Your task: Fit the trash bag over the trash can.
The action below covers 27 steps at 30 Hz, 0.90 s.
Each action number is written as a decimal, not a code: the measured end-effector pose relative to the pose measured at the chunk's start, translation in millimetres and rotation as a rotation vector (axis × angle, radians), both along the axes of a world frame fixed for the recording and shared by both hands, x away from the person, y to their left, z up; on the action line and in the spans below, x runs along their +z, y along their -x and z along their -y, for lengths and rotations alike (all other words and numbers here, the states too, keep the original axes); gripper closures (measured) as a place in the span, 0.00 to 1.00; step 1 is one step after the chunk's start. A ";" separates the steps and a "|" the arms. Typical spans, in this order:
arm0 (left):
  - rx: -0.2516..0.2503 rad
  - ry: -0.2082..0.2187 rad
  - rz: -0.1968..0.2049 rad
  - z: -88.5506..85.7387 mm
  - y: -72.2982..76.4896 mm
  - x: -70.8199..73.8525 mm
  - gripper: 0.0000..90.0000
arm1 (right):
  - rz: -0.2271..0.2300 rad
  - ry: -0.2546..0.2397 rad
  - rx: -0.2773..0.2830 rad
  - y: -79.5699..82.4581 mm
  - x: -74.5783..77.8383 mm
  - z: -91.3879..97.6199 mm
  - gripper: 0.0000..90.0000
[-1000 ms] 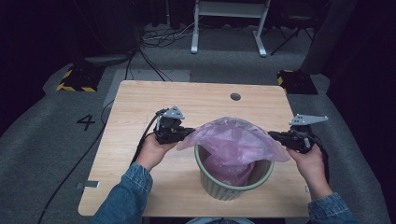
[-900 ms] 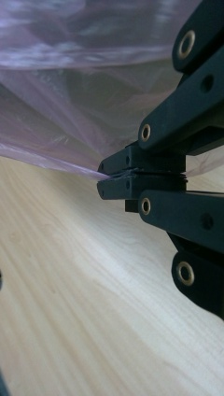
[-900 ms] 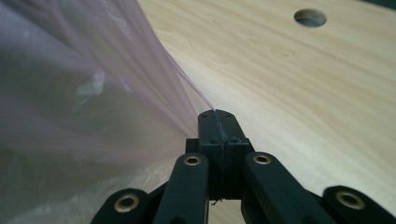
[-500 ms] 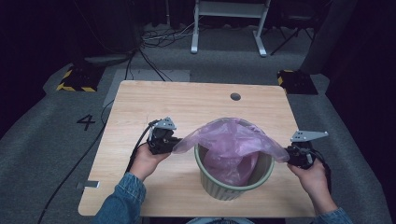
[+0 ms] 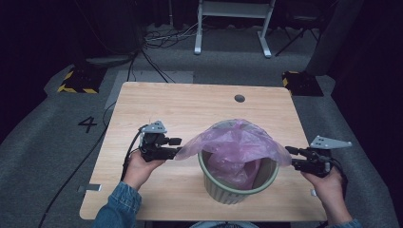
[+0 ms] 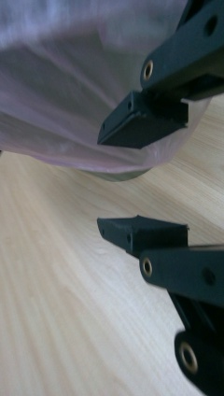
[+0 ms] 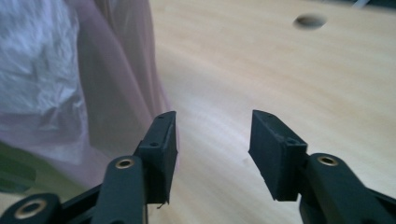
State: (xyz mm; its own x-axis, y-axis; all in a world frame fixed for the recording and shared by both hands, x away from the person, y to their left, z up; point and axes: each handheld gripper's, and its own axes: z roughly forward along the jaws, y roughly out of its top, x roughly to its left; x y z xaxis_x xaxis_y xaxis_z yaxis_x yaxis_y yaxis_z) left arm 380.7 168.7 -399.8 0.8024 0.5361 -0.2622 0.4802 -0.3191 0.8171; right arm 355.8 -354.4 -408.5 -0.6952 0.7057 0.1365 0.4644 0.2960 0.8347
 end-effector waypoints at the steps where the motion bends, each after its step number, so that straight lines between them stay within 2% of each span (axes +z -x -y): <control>1: 0.006 0.012 0.012 -4.3 2.1 3.7 0.56 | 0.018 -0.008 -0.009 1.7 5.0 4.1 0.56; 3: 0.018 0.045 0.028 -12.9 6.5 11.3 0.53 | 0.046 -0.028 -0.016 6.2 15.4 10.5 0.54; 6: 0.007 0.093 0.061 -22.2 16.1 22.3 0.51 | 0.094 -0.034 -0.001 14.7 30.2 15.8 0.51; 9: -0.017 0.104 0.096 -23.5 29.1 30.6 0.49 | 0.119 -0.022 0.022 23.9 41.6 16.3 0.48; 12: -0.057 0.101 0.105 -19.6 40.0 36.0 0.46 | 0.126 -0.018 0.036 34.7 51.1 15.5 0.46; 16: -0.104 0.067 0.121 -4.7 47.9 41.0 0.44 | 0.115 -0.036 0.099 46.2 57.1 10.0 0.40; 21: -0.117 0.052 0.108 10.0 37.4 40.5 0.45 | 0.095 -0.037 0.164 44.9 52.8 -6.4 0.40; 22: -0.125 0.051 0.097 12.6 35.3 39.6 0.49 | 0.090 -0.039 0.175 42.7 51.5 -9.3 0.42; 23: -0.135 0.039 0.100 15.8 33.8 38.5 0.57 | 0.079 -0.045 0.188 40.5 49.8 -12.2 0.47; 25: -0.145 0.024 0.104 19.7 34.4 37.6 0.74 | 0.057 -0.040 0.236 38.7 46.9 -17.2 0.73; 27: -0.155 0.015 0.126 22.7 39.0 37.5 0.86 | 0.069 -0.009 0.276 42.6 46.7 -21.9 0.94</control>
